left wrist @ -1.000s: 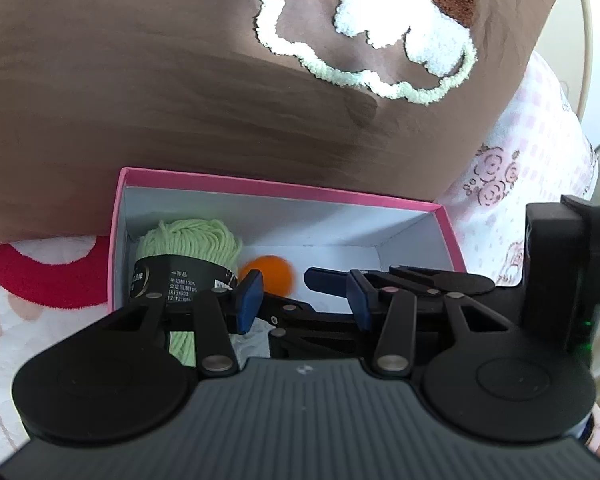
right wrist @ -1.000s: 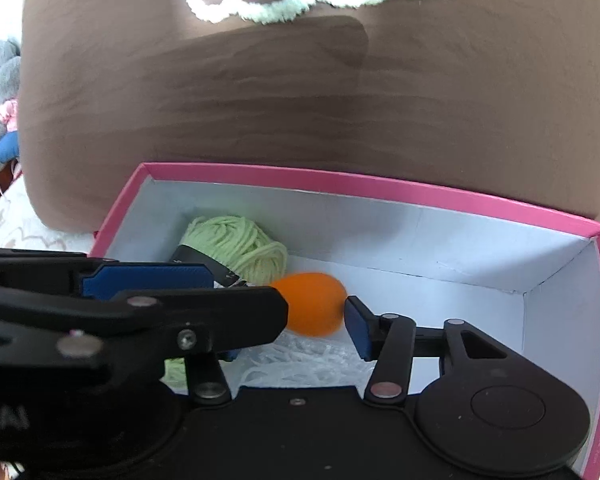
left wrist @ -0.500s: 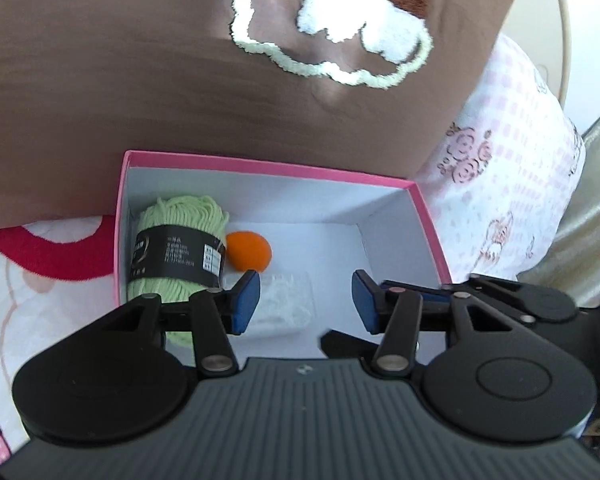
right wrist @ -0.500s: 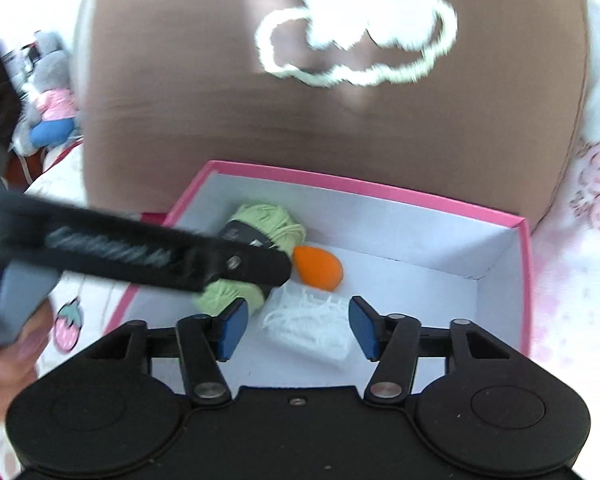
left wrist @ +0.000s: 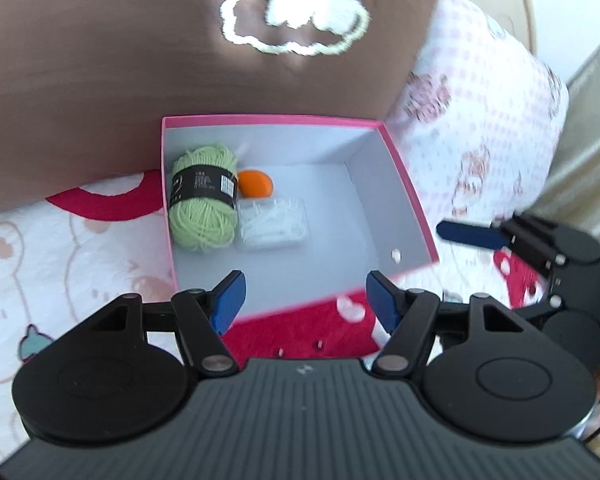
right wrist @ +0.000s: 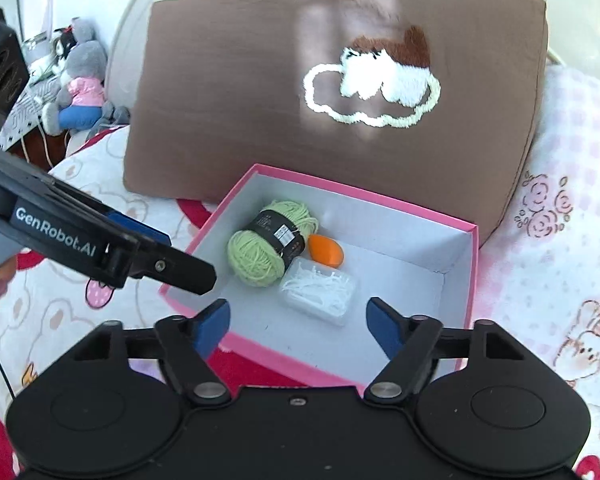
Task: Organize objects
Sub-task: 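Lift the left tool out of the box and move toward the white soap box, then lower the open left tool onto the white soap box on the quilt, then close the left tool's fingers on the white soap box, then lift the soap box with the left tool and carry it over the pink box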
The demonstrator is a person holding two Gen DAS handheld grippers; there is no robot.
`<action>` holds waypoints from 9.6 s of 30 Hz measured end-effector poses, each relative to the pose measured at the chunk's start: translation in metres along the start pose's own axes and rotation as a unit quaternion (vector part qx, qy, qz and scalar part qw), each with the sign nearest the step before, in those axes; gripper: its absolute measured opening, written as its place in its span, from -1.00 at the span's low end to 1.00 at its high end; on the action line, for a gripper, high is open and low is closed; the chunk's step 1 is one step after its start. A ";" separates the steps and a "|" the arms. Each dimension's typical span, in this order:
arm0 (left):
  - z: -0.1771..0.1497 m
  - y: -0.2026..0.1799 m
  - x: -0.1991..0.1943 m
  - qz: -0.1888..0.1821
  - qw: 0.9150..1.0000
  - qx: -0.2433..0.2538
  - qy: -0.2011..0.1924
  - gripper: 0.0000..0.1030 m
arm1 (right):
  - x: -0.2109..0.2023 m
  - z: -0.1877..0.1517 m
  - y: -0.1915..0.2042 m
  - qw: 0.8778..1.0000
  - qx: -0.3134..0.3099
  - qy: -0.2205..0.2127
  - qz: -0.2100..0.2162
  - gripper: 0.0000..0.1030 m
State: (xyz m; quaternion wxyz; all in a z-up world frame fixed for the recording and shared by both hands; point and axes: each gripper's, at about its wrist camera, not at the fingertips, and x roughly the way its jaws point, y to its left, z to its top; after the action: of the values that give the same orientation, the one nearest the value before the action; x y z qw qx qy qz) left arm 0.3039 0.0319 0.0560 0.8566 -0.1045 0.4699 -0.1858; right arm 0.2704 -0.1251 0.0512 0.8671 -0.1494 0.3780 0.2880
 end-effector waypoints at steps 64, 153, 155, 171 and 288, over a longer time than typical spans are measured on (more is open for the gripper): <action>-0.209 -0.063 -0.074 0.011 0.992 0.088 0.086 0.83 | -0.140 -0.221 0.112 0.997 -0.037 -0.048 0.045 0.82; -0.291 -0.001 0.048 -0.048 0.990 -0.124 0.055 -0.15 | 0.008 -0.270 0.128 0.996 -0.035 0.021 0.085 0.70; -0.287 -0.004 0.046 -0.046 0.992 -0.111 0.045 -0.15 | 0.007 -0.272 0.127 0.995 -0.032 0.025 0.086 0.70; -0.287 0.001 0.055 -0.028 0.992 -0.106 0.059 -0.17 | 0.006 -0.274 0.122 0.996 -0.039 0.007 0.078 0.39; -0.080 -0.061 -0.058 -0.003 0.999 0.015 -0.032 -0.06 | -0.080 -0.090 0.080 0.996 -0.044 -0.073 -0.006 0.06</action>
State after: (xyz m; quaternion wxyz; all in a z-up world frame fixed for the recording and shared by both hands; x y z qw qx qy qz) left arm 0.1947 0.0002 0.0797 0.8723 -0.0989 0.4388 -0.1915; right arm 0.1260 -0.1357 0.0475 0.8865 -0.1687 0.2999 0.3093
